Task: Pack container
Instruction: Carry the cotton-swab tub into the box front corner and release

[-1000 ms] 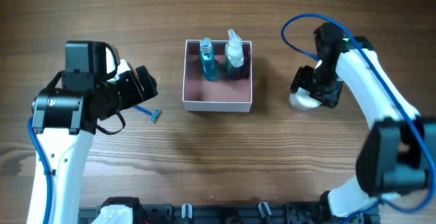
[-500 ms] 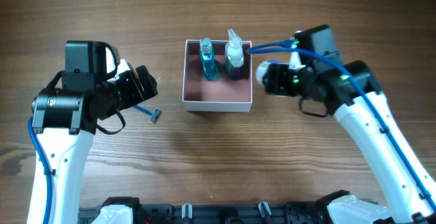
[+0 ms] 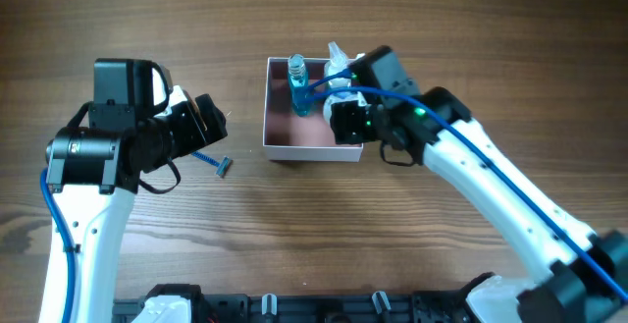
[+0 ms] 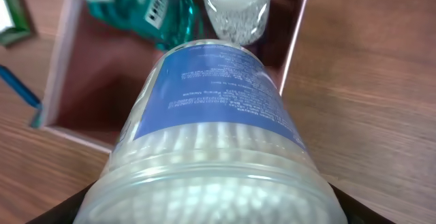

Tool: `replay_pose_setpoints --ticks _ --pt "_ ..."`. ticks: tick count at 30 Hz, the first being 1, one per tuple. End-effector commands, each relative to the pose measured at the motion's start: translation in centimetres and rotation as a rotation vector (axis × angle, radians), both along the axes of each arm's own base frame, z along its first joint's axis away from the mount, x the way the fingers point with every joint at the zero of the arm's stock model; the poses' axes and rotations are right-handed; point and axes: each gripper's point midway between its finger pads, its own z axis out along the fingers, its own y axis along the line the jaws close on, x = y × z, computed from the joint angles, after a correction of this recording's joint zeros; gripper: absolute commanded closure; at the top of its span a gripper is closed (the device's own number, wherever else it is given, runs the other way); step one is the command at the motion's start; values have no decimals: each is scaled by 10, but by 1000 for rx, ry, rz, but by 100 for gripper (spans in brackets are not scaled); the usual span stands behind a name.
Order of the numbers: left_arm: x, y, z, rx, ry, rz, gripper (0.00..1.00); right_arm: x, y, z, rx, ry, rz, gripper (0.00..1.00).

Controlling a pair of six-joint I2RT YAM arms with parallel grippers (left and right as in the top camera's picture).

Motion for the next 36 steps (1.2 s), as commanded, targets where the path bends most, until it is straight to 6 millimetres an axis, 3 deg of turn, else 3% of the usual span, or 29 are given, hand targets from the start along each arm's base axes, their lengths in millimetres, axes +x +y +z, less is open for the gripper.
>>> replay_pose_setpoints --ticks 1,15,24,36 --pt "3 -2 7 -5 -20 -8 0 11 4 -12 -32 -1 4 96" --pt "3 -2 7 -5 -20 -8 0 15 6 -58 -96 87 19 92" --pt "3 -2 7 -5 -20 -8 0 16 9 -57 -85 82 23 49" --pt "2 -2 6 -5 -16 -8 0 21 11 -56 -78 61 23 26"
